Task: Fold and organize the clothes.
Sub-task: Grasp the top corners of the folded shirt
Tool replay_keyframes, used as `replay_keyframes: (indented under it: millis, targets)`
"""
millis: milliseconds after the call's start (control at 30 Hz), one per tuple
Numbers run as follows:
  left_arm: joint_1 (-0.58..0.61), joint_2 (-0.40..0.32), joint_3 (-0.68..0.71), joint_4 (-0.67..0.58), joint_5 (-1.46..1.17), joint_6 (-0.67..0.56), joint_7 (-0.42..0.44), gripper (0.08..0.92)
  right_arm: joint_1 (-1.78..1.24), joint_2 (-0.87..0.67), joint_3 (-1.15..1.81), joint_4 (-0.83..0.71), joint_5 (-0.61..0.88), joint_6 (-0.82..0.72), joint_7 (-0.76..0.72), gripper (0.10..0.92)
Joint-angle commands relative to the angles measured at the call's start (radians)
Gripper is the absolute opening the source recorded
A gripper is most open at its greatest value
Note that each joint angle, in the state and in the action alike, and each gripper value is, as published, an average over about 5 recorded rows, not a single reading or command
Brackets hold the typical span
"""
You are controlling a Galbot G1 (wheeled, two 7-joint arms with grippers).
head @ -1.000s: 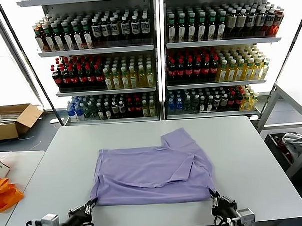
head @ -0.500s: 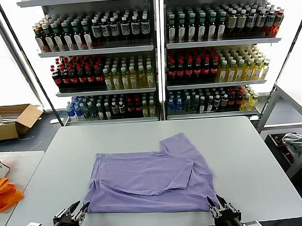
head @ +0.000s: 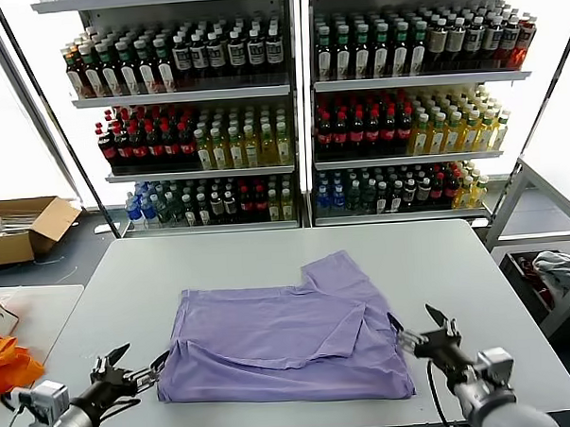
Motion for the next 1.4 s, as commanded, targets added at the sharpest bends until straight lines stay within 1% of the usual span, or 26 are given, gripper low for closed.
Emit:
replay_keyframes:
  millis: [33,167,267,367,567,667,800,1000,1067,1133,1233,1400]
  targets:
    - [-0.435,0.162,0.28,0.32,-0.074,-0.001,0.048,0.821,0.535,-0.013,-0.245,-0.43,0.028,-0.073,-0.184,0.823]
    - [-0.562,0.169,0.359,0.452,-0.067,-0.001,0.045,0.823,0.649,0.019,-0.335,-0.59,-0.018,-0.068,-0.22,0.823]
    - [-0.633,0.165,0.41,0.524,-0.059,-0.001,0.044,0.823,0.703,0.06,-0.371,-0.682,-0.046,-0.06,-0.219,0.823]
    - [-0.678,0.161,0.447,0.576,-0.054,-0.002,0.046,0.823,0.738,0.099,-0.39,-0.749,-0.053,-0.059,-0.216,0.823]
    - [-0.728,0.138,0.492,0.652,-0.044,-0.003,0.046,0.823,0.8,0.158,-0.444,-0.864,-0.077,-0.064,-0.211,0.823]
    - [-0.742,0.121,0.501,0.677,-0.036,-0.003,0.046,0.823,0.807,0.174,-0.459,-0.892,-0.081,-0.068,-0.209,0.823]
    - [-0.751,0.101,0.506,0.702,-0.02,-0.003,0.045,0.822,0.797,0.183,-0.464,-0.891,-0.086,-0.068,-0.207,0.823]
    - [-0.729,0.085,0.507,0.703,-0.005,-0.003,0.055,0.823,0.784,0.177,-0.491,-0.872,-0.087,-0.07,-0.201,0.811]
    - [-0.713,0.081,0.508,0.691,-0.001,-0.004,0.059,0.82,0.78,0.177,-0.497,-0.868,-0.087,-0.069,-0.194,0.778]
    - [-0.695,0.079,0.511,0.674,0.003,-0.004,0.06,0.806,0.775,0.177,-0.5,-0.863,-0.086,-0.069,-0.188,0.724]
    - [-0.674,0.081,0.515,0.654,0.003,-0.005,0.061,0.741,0.77,0.174,-0.501,-0.855,-0.084,-0.07,-0.186,0.637]
    - [-0.665,0.093,0.518,0.64,0.002,-0.007,0.066,0.594,0.763,0.168,-0.502,-0.837,-0.076,-0.07,-0.183,0.499]
